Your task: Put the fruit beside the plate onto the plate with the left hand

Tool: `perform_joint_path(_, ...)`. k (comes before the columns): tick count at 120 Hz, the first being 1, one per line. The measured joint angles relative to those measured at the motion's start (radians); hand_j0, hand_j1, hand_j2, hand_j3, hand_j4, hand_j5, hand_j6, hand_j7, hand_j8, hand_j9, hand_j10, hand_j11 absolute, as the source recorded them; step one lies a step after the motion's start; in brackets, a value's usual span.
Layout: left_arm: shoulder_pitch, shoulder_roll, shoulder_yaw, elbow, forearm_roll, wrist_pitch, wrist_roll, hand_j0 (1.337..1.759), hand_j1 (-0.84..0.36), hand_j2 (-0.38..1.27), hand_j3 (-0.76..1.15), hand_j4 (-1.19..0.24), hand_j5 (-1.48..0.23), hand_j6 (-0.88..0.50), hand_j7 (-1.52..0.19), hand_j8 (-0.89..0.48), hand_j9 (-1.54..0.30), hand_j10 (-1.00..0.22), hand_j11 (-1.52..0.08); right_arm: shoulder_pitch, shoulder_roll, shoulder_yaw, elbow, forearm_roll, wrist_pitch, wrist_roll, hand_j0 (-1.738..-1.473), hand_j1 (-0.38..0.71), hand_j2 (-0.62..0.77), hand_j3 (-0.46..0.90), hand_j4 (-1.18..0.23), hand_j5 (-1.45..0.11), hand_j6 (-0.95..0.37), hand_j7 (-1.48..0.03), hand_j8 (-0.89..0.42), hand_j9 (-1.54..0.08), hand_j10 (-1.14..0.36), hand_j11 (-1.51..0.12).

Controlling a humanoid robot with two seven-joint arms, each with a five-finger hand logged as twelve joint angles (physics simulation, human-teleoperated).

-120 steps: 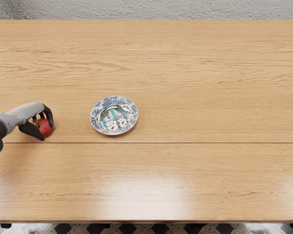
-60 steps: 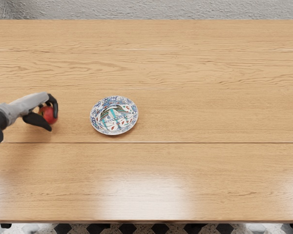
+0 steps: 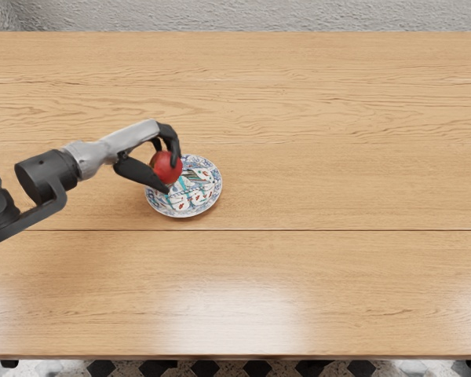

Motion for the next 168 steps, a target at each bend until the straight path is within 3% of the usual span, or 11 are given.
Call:
perform_joint_path(5, 0.0, -0.008, 0.0, 0.014, 0.0, 0.0, -0.001, 1.649, -0.24, 0.43, 0.01, -0.83, -1.24, -0.39, -1.19, -0.35, -1.17, -0.53, -1.19, 0.0, 0.0, 0.0, 0.0, 0.0, 0.0, 0.0, -1.658, -0.35, 0.0, 0.0, 0.0, 0.0, 0.0, 0.0, 0.0, 0.0, 0.0, 0.0)
perform_joint_path(15, 0.003, -0.053, 0.0, 0.055, 0.0, 0.001, -0.003, 1.65, -0.22, 0.38, 0.0, -0.8, -1.19, -0.43, -1.13, -0.38, -1.12, -0.55, -1.14, 0.0, 0.0, 0.0, 0.0, 0.0, 0.0, 0.0, -1.658, -0.35, 0.0, 0.0, 0.0, 0.0, 0.0, 0.0, 0.0, 0.0, 0.0, 0.0)
perform_joint_path(37, 0.014, -0.067, 0.0, 0.098, -0.003, 0.005, -0.009, 1.654, -0.17, 0.25, 0.0, -0.58, -0.82, -0.43, -0.8, -0.4, -0.8, -0.49, -0.8, 0.0, 0.0, 0.0, 0.0, 0.0, 0.0, 0.0, -1.658, -0.35, 0.0, 0.0, 0.0, 0.0, 0.0, 0.0, 0.0, 0.0, 0.0, 0.0)
perform_joint_path(53, 0.02, -0.07, 0.0, 0.105, -0.008, 0.006, -0.044, 1.656, -0.06, 0.15, 0.0, -0.42, -0.58, -0.34, -0.56, -0.32, -0.56, -0.37, -0.56, 0.0, 0.0, 0.0, 0.0, 0.0, 0.0, 0.0, -1.658, -0.35, 0.0, 0.0, 0.0, 0.0, 0.0, 0.0, 0.0, 0.0, 0.0, 0.0)
perform_joint_path(67, 0.027, -0.061, 0.001, 0.119, -0.099, 0.005, -0.148, 1.657, 0.05, 0.1, 0.0, -0.29, -0.4, -0.25, -0.39, -0.24, -0.39, -0.27, -0.39, 0.0, 0.0, 0.0, 0.0, 0.0, 0.0, 0.0, -1.658, -0.35, 0.0, 0.0, 0.0, 0.0, 0.0, 0.0, 0.0, 0.0, 0.0, 0.0)
perform_joint_path(86, 0.089, -0.047, 0.003, 0.173, -0.249, -0.003, -0.384, 1.658, 0.19, 0.05, 0.0, -0.16, -0.21, -0.14, -0.21, -0.13, -0.21, -0.14, -0.21, 0.0, 0.0, 0.0, 0.0, 0.0, 0.0, 0.0, -1.658, -0.35, 0.0, 0.0, 0.0, 0.0, 0.0, 0.0, 0.0, 0.0, 0.0, 0.0)
perform_joint_path(100, 0.15, -0.022, 0.004, 0.21, -0.344, -0.007, -0.458, 1.658, 0.25, 0.03, 0.0, -0.1, -0.13, -0.09, -0.13, -0.09, -0.13, -0.09, -0.13, 0.0, 0.0, 0.0, 0.0, 0.0, 0.0, 0.0, -1.658, -0.35, 0.0, 0.0, 0.0, 0.0, 0.0, 0.0, 0.0, 0.0, 0.0, 0.0)
perform_joint_path(111, 0.179, -0.017, 0.006, 0.24, -0.413, -0.022, -0.479, 1.658, 0.28, 0.02, 0.0, -0.07, -0.09, -0.06, -0.09, -0.06, -0.09, -0.06, -0.09, 0.0, 0.0, 0.0, 0.0, 0.0, 0.0, 0.0, -1.658, -0.35, 0.0, 0.0, 0.0, 0.0, 0.0, 0.0, 0.0, 0.0, 0.0, 0.0)
perform_joint_path(121, 0.187, 0.022, 0.003, 0.292, -0.469, -0.118, -0.487, 1.658, 0.3, 0.02, 0.0, -0.05, -0.07, -0.05, -0.07, -0.05, -0.07, -0.05, -0.07, 0.0, 0.0, 0.0, 0.0, 0.0, 0.0, 0.0, -1.658, -0.35, 0.0, 0.0, 0.0, 0.0, 0.0, 0.0, 0.0, 0.0, 0.0, 0.0)
perform_joint_path(144, 0.222, 0.12, -0.001, 0.34, -0.546, -0.342, -0.492, 1.658, 0.32, 0.01, 0.0, -0.03, -0.04, -0.03, -0.04, -0.03, -0.04, -0.03, -0.04, 0.0, 0.0, 0.0, 0.0, 0.0, 0.0, 0.0, -1.658, -0.35, 0.0, 0.0, 0.0, 0.0, 0.0, 0.0, 0.0, 0.0, 0.0, 0.0)
perform_joint_path(168, 0.263, 0.122, -0.002, 0.433, -0.588, -0.499, -0.493, 1.658, 0.33, 0.01, 0.0, -0.02, -0.03, -0.02, -0.03, -0.02, -0.03, -0.02, -0.03, 0.0, 0.0, 0.0, 0.0, 0.0, 0.0, 0.0, -1.658, -0.35, 0.0, 0.0, 0.0, 0.0, 0.0, 0.0, 0.0, 0.0, 0.0, 0.0)
